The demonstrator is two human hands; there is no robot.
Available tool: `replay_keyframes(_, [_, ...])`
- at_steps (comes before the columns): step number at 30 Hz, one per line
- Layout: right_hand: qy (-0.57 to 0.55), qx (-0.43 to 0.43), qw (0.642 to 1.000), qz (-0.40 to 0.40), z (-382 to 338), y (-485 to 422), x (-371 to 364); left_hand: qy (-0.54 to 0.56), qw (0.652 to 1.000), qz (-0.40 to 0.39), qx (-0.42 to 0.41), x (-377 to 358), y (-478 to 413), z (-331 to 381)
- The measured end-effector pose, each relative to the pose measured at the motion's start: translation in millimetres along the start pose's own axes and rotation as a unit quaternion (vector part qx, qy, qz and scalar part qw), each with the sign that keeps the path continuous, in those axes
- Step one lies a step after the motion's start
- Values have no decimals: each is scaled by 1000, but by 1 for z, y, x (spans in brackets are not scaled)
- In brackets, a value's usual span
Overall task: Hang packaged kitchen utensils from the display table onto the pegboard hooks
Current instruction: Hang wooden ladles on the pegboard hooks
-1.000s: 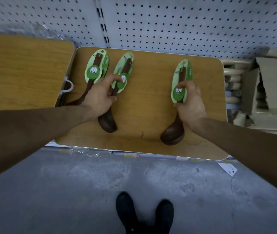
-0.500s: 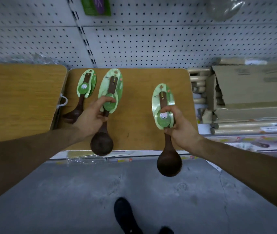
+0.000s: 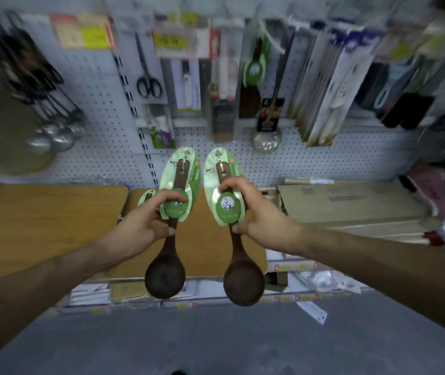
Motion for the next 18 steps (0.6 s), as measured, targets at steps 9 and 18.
replay_keyframes(9, [81, 137, 987, 18, -176, 28, 69, -11, 994, 72, -80, 95, 80, 173])
replay_keyframes(18, [65, 244, 966, 52, -340, 51, 141, -65, 973, 127, -183, 199, 95, 338])
Point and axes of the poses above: each hand's wrist, its own y-axis away from the middle knuckle, its own x-axis out of the back of the hand, z = x × y, the point moved 7 cm from there along -y, towards the middle knuckle, and after that the axes turned 5 degrees about -y, right-handed, at the moved point
